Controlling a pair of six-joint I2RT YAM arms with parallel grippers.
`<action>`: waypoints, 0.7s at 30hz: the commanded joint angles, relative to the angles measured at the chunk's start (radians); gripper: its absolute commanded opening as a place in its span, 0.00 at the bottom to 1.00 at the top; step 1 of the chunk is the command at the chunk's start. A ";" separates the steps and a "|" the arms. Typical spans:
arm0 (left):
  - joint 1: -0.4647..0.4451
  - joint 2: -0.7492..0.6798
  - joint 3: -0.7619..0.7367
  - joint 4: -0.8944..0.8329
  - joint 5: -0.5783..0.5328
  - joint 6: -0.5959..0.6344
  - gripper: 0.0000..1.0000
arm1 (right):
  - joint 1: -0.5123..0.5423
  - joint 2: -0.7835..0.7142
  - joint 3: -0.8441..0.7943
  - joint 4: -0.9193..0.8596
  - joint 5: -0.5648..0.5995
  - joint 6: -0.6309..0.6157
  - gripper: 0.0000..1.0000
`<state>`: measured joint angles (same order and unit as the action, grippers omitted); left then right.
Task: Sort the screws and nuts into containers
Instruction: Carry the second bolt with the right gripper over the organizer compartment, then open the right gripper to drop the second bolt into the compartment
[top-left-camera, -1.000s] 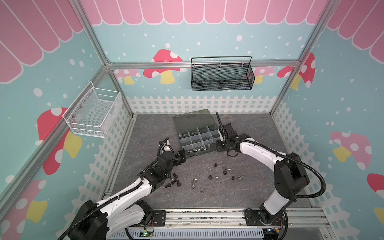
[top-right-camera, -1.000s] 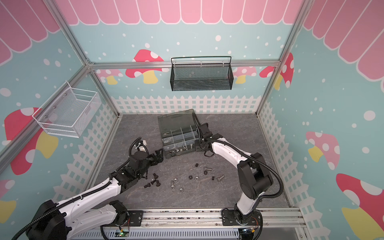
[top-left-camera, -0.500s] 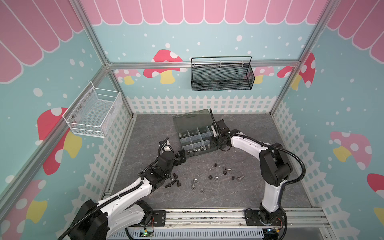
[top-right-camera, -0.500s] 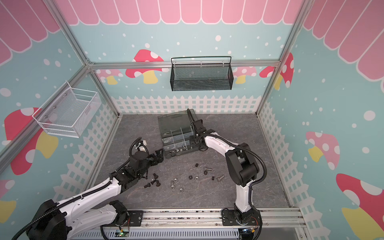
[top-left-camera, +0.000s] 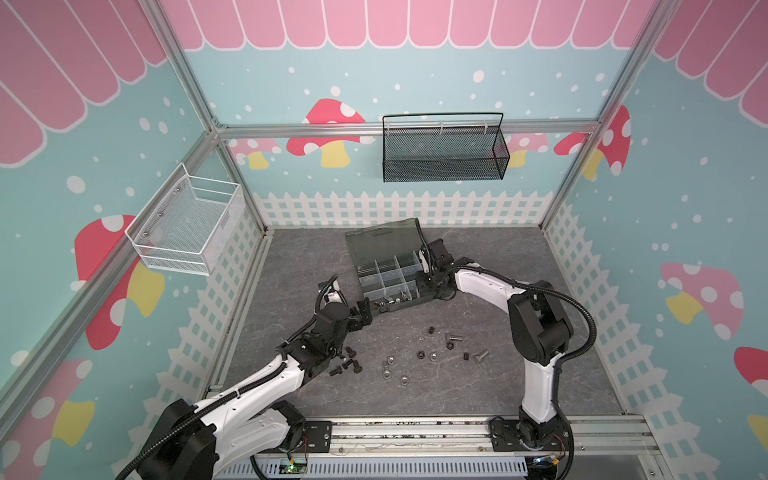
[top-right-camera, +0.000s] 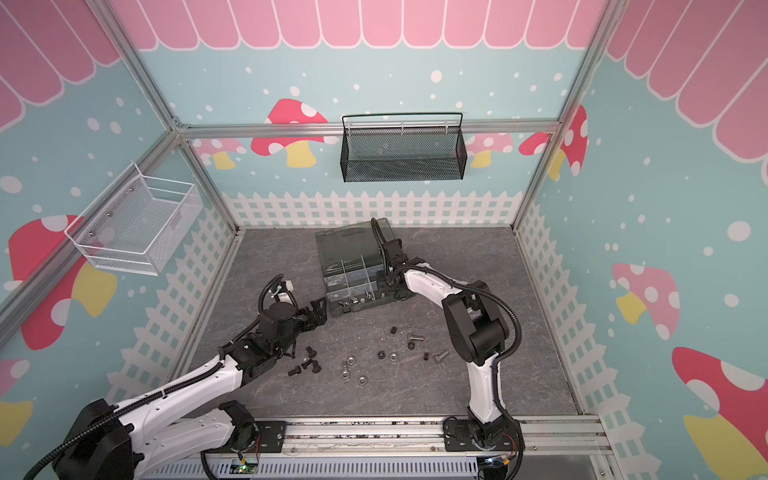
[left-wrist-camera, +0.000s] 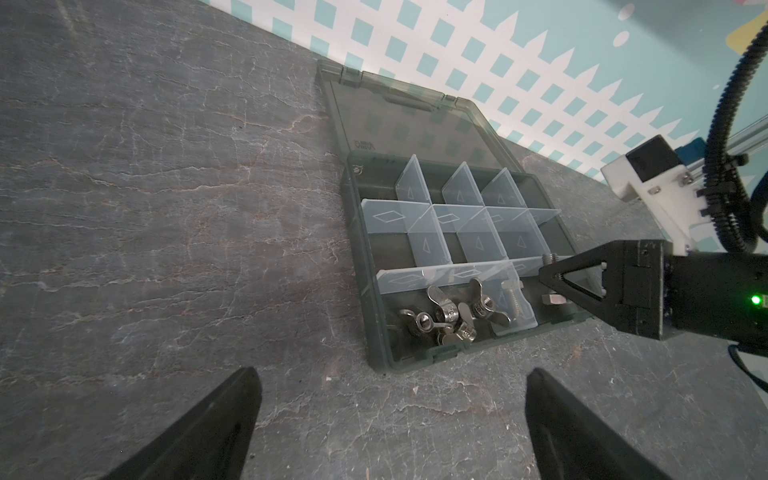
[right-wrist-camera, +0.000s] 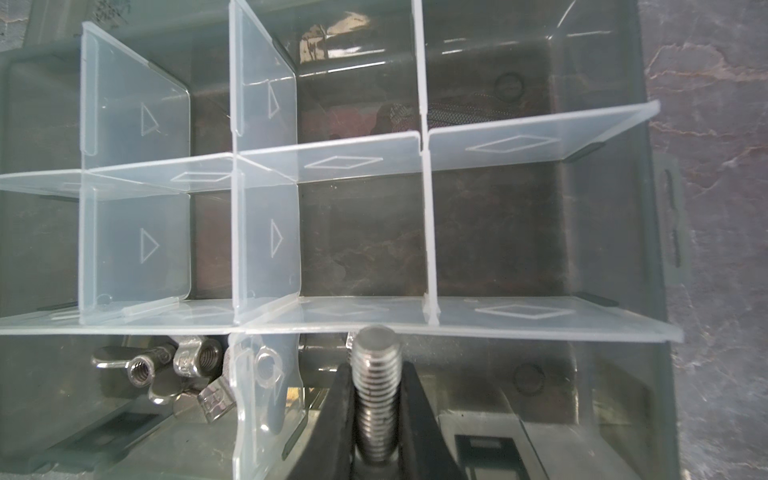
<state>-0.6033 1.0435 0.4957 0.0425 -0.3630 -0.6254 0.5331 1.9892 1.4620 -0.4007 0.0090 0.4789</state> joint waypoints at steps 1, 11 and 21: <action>0.006 -0.002 0.004 0.009 -0.001 -0.028 0.99 | 0.010 0.048 0.014 0.003 0.014 0.002 0.03; 0.006 -0.002 0.005 0.006 -0.003 -0.028 0.99 | 0.010 0.086 0.042 -0.010 0.014 0.014 0.06; 0.007 -0.001 0.004 0.008 -0.002 -0.031 1.00 | 0.009 0.018 0.023 -0.030 0.005 0.016 0.03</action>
<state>-0.6033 1.0435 0.4957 0.0425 -0.3630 -0.6258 0.5377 2.0193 1.4899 -0.4084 0.0128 0.4870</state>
